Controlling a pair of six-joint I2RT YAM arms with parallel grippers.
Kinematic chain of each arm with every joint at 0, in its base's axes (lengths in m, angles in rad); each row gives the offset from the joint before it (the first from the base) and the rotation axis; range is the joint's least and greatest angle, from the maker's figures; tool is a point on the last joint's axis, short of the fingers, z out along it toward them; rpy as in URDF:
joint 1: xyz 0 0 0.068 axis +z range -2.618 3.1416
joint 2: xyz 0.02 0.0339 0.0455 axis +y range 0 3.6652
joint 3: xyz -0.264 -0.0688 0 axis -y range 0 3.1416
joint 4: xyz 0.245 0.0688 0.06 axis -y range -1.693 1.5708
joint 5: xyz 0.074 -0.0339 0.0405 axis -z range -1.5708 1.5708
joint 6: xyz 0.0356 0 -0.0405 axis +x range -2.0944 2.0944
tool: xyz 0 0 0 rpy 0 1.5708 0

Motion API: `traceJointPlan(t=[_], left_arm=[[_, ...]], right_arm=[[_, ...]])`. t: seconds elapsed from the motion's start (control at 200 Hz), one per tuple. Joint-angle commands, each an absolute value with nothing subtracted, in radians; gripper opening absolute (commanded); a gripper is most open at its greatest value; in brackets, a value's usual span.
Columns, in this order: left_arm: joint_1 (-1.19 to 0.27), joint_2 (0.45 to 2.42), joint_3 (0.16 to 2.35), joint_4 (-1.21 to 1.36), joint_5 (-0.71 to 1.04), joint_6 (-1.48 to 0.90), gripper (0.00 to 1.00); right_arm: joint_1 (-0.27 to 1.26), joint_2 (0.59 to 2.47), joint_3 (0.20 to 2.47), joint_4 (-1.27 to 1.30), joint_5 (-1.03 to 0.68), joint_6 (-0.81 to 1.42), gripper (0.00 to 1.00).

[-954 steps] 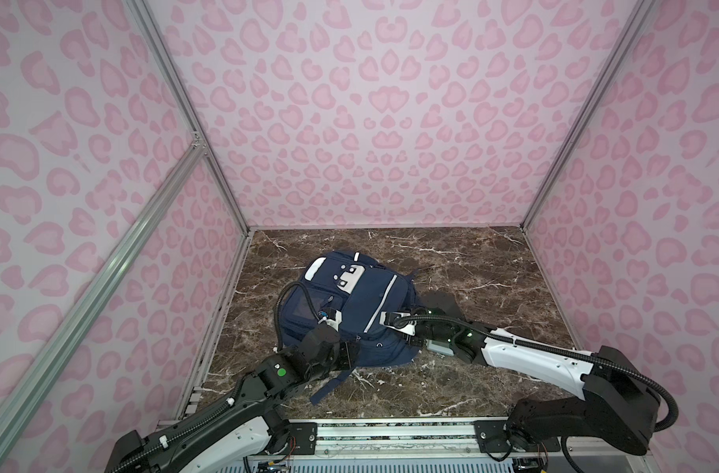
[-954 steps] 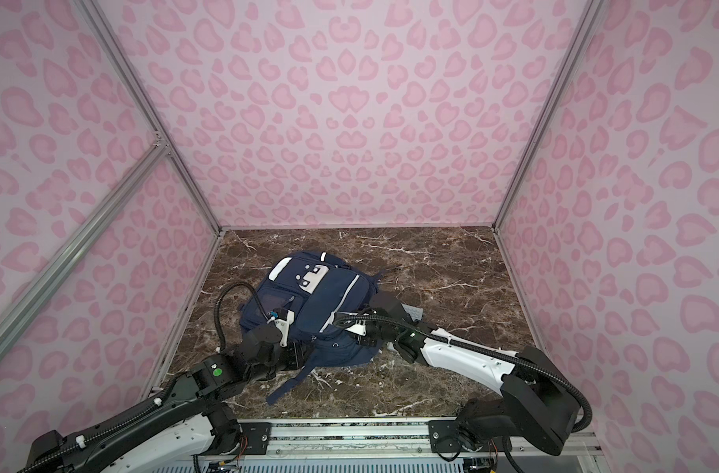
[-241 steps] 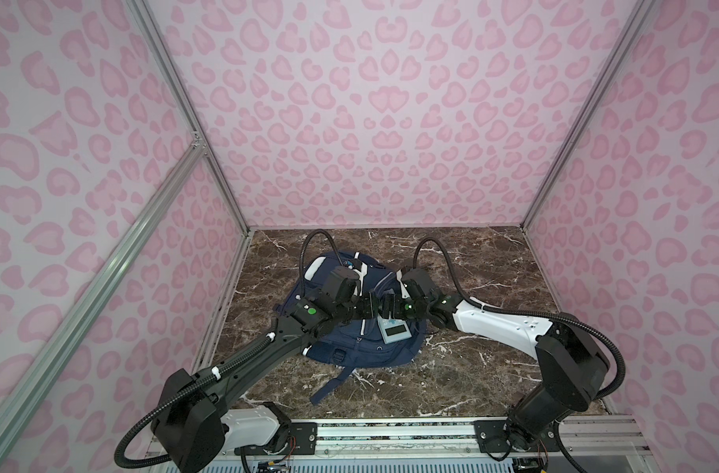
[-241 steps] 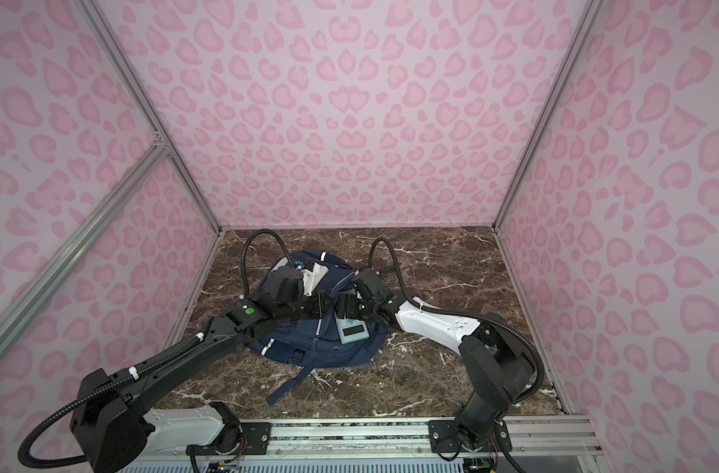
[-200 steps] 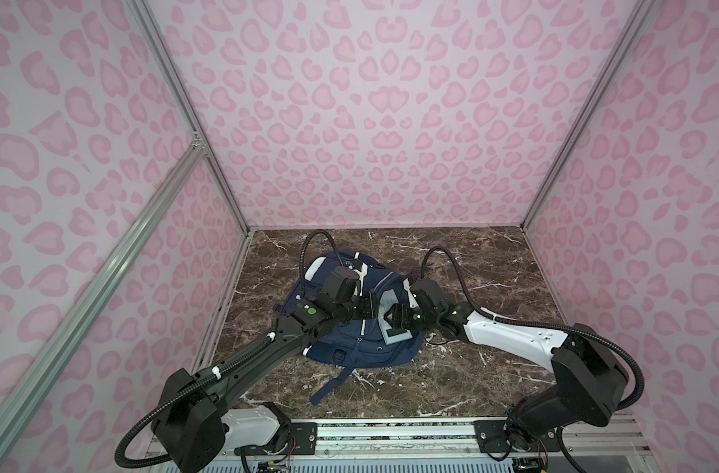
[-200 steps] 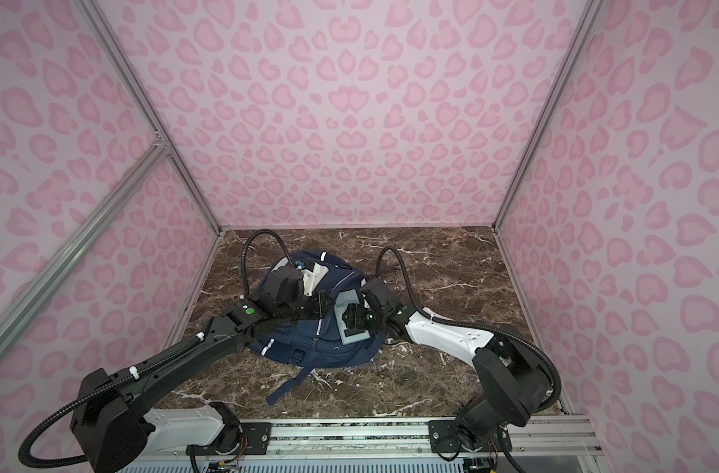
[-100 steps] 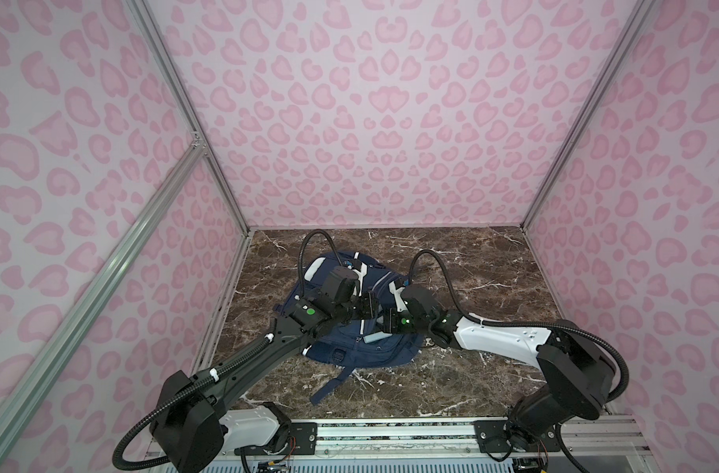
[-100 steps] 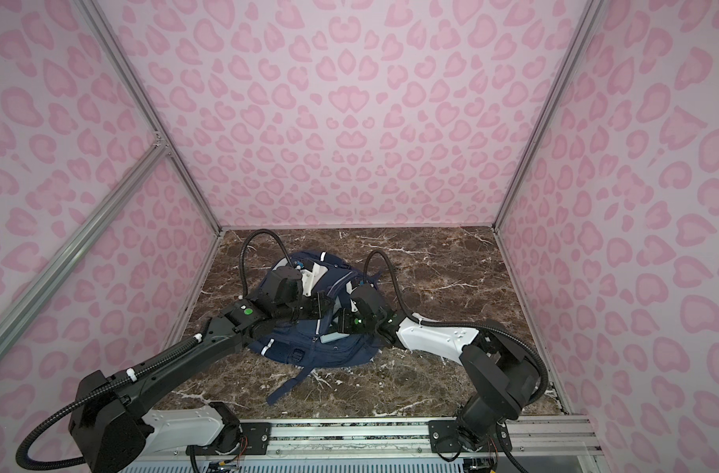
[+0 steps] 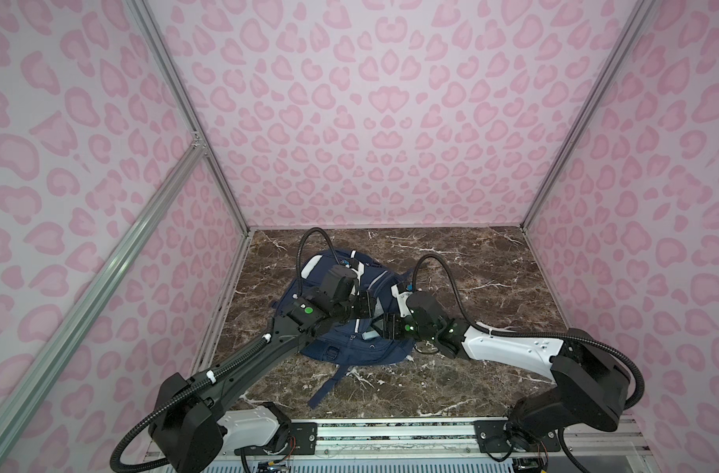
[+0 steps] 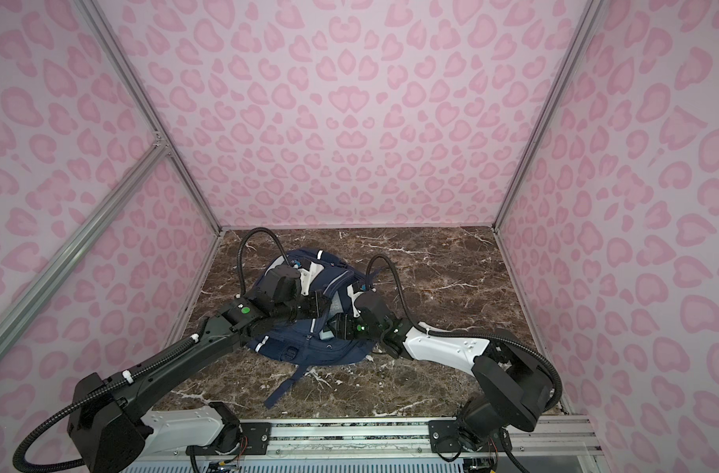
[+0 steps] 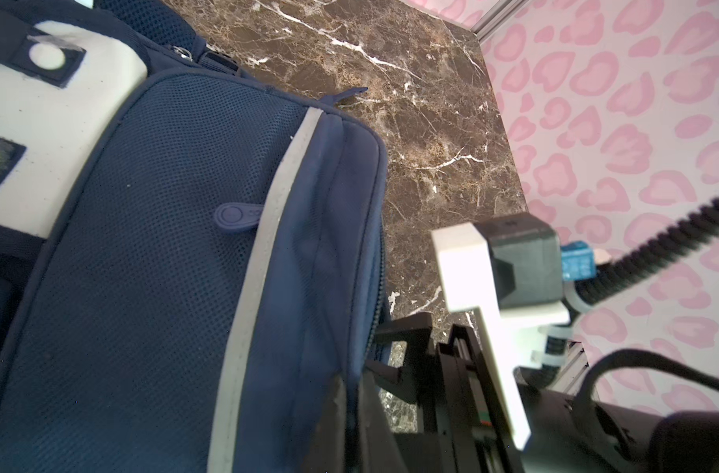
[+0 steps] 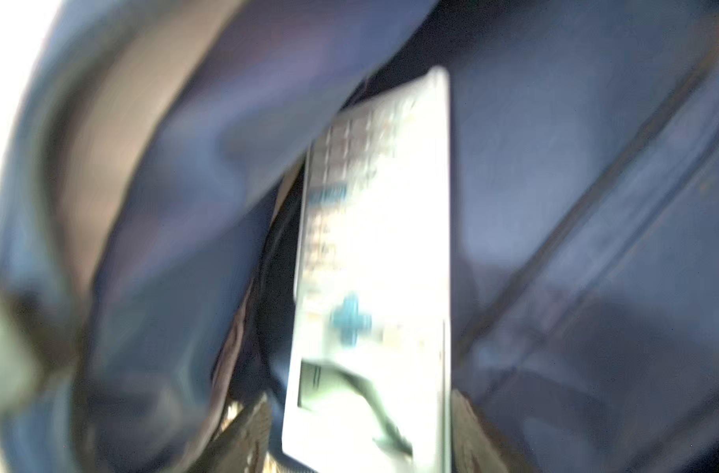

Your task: Pack the student bag

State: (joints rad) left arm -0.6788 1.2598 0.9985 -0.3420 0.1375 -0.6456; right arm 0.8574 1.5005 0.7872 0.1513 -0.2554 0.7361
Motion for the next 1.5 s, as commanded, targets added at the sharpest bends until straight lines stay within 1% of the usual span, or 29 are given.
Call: traceJointPlan(t=[0.0, 0.135, 0.175, 0.245, 0.325, 0.385, 0.49, 0.605, 0.645, 0.7, 0.85, 0.91, 0.98, 1.02, 1.06, 1.07, 1.1, 1.12, 1.13, 1.135, 1.145, 1.15, 1.155, 1.175, 1.205, 1.235, 1.3, 1.36, 1.495], left_arm=[[-0.680, 1.261, 0.999, -0.264, 0.175, -0.660, 0.03], [-0.680, 1.256, 0.992, -0.264, 0.172, -0.663, 0.03], [-0.678, 1.255, 0.992, -0.265, 0.173, -0.663, 0.03], [-0.680, 1.252, 0.992, -0.264, 0.176, -0.667, 0.03], [-0.679, 1.247, 0.992, -0.263, 0.176, -0.671, 0.03], [-0.679, 1.244, 0.992, -0.263, 0.178, -0.674, 0.03], [-0.679, 1.241, 0.989, -0.251, 0.189, -0.688, 0.03], [-0.679, 1.242, 0.984, -0.252, 0.165, -0.698, 0.03], [-0.678, 1.245, 0.982, -0.252, 0.151, -0.698, 0.03], [-0.678, 1.255, 0.978, -0.252, 0.138, -0.699, 0.03], [-0.678, 1.276, 0.946, -0.217, 0.145, -0.713, 0.03], [-0.682, 1.291, 0.932, -0.194, 0.150, -0.723, 0.04], [-0.690, 1.318, 0.925, -0.180, 0.155, -0.726, 0.10], [-0.697, 1.331, 0.926, -0.177, 0.158, -0.722, 0.20], [-0.706, 1.344, 0.927, -0.179, 0.159, -0.715, 0.34], [-0.707, 1.346, 0.929, -0.181, 0.158, -0.713, 0.41], [-0.712, 1.351, 0.933, -0.185, 0.158, -0.705, 0.58], [-0.714, 1.353, 0.935, -0.192, 0.158, -0.702, 0.68], [-0.715, 1.353, 0.936, -0.195, 0.156, -0.701, 0.71], [-0.715, 1.352, 0.937, -0.197, 0.156, -0.700, 0.76], [-0.715, 1.352, 0.937, -0.200, 0.155, -0.700, 0.79], [-0.714, 1.351, 0.937, -0.202, 0.155, -0.700, 0.79], [-0.714, 1.351, 0.938, -0.204, 0.155, -0.700, 0.84], [-0.714, 1.346, 0.939, -0.210, 0.146, -0.698, 0.90], [-0.712, 1.335, 0.936, -0.220, 0.129, -0.693, 0.96], [-0.712, 1.314, 0.933, -0.231, 0.111, -0.689, 0.99], [-0.702, 1.261, 0.928, -0.275, 0.059, -0.677, 0.99], [-0.690, 1.189, 0.909, -0.322, -0.005, -0.679, 0.96], [-0.628, 1.025, 0.785, -0.368, -0.088, -0.718, 0.88]], right_arm=[[0.890, 1.486, 0.767, 0.119, -0.270, 0.620, 0.65], [0.932, 1.489, 0.789, 0.028, -0.196, 0.523, 0.62], [0.937, 1.488, 0.789, 0.030, -0.172, 0.516, 0.58], [0.962, 1.488, 0.803, 0.035, -0.105, 0.490, 0.50], [0.994, 1.509, 0.842, 0.022, -0.044, 0.461, 0.46], [1.001, 1.534, 0.854, 0.054, -0.031, 0.458, 0.43], [1.000, 1.588, 0.851, 0.193, -0.055, 0.485, 0.38], [1.001, 1.641, 0.849, 0.377, -0.059, 0.523, 0.38], [1.000, 1.654, 0.844, 0.431, -0.046, 0.531, 0.41], [1.002, 1.653, 0.828, 0.475, -0.029, 0.540, 0.42], [1.019, 1.541, 0.699, 0.518, 0.001, 0.576, 0.49], [1.021, 1.486, 0.643, 0.493, 0.015, 0.600, 0.50], [1.026, 1.425, 0.584, 0.452, 0.039, 0.622, 0.52], [1.033, 1.386, 0.550, 0.432, 0.061, 0.634, 0.53], [1.047, 1.347, 0.523, 0.405, 0.098, 0.647, 0.54], [1.051, 1.339, 0.518, 0.396, 0.108, 0.650, 0.55], [1.066, 1.313, 0.512, 0.354, 0.146, 0.659, 0.56], [1.079, 1.300, 0.513, 0.320, 0.174, 0.666, 0.57], [1.086, 1.294, 0.516, 0.303, 0.187, 0.668, 0.58], [1.091, 1.291, 0.517, 0.294, 0.193, 0.669, 0.59], [1.098, 1.287, 0.521, 0.279, 0.208, 0.674, 0.60], [1.101, 1.285, 0.524, 0.266, 0.216, 0.676, 0.60], [1.106, 1.283, 0.526, 0.255, 0.223, 0.680, 0.61], [1.121, 1.278, 0.538, 0.211, 0.256, 0.698, 0.63], [1.147, 1.276, 0.560, 0.152, 0.300, 0.729, 0.66], [1.177, 1.278, 0.579, 0.111, 0.335, 0.756, 0.67], [1.245, 1.302, 0.622, 0.063, 0.398, 0.807, 0.67], [1.299, 1.339, 0.655, 0.071, 0.430, 0.840, 0.66], [1.356, 1.479, 0.765, 0.099, 0.415, 0.849, 0.63]])
